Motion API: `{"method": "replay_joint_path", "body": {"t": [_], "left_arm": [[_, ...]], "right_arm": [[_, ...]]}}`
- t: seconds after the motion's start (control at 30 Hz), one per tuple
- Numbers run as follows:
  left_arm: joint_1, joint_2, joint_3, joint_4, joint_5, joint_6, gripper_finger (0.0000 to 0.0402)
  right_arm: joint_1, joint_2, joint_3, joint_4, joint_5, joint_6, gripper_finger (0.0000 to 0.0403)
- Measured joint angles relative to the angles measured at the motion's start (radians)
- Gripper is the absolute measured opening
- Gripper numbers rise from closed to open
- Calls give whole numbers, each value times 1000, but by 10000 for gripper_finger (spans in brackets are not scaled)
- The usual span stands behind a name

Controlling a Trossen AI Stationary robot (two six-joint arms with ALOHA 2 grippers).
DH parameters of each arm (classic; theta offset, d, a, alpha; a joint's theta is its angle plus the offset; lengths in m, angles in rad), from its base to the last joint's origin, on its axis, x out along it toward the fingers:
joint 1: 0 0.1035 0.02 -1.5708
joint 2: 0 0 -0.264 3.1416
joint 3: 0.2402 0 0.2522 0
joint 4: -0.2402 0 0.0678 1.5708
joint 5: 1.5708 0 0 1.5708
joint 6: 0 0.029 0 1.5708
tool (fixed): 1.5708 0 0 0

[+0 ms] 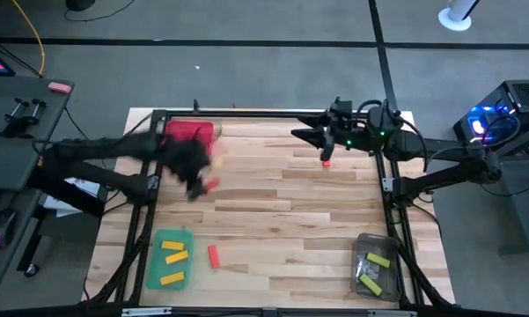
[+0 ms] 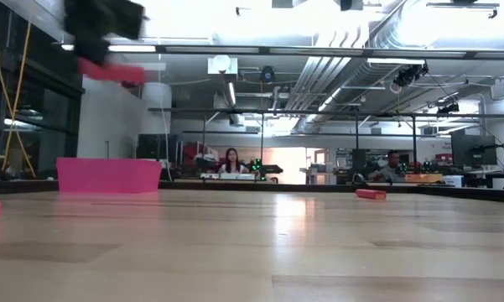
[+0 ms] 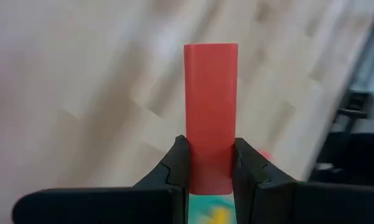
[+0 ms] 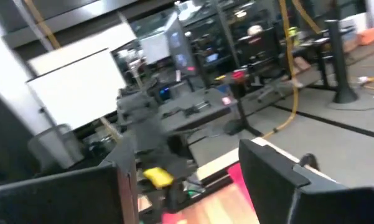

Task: Sort blocks
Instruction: Put the red blocks into the red bin

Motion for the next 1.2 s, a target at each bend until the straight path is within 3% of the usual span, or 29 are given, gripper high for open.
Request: {"method": "replay_joint_path", "body": {"t": [0.1,0.23,0.33,0.47,0.6,0.8,1.07,1.2], "left_arm": [[-307,-126,-78,69,-121,-350,40],[-696,-159,-91,133,-261,-579,40],[-903,-111,-92,76,-280,-703,40],[-1085,-43,-94,20,-254,-835,40],[-1179,7,-94,36,-267,-887,40],[-1209,82,-94,178,-240,-788,42],[-1205,118,-94,197,-198,-723,153],[-1198,118,-94,197,-194,-700,179]], "right_arm": [[0,-1,0,-4,-60,-2,176],[13,1,0,-15,-103,58,176],[45,2,0,-17,-104,101,176],[113,2,0,-2,-92,117,176],[189,2,0,-2,-17,172,176],[278,2,0,-1,136,204,176],[307,2,0,-1,207,221,176],[307,2,0,-1,207,233,176]]}}
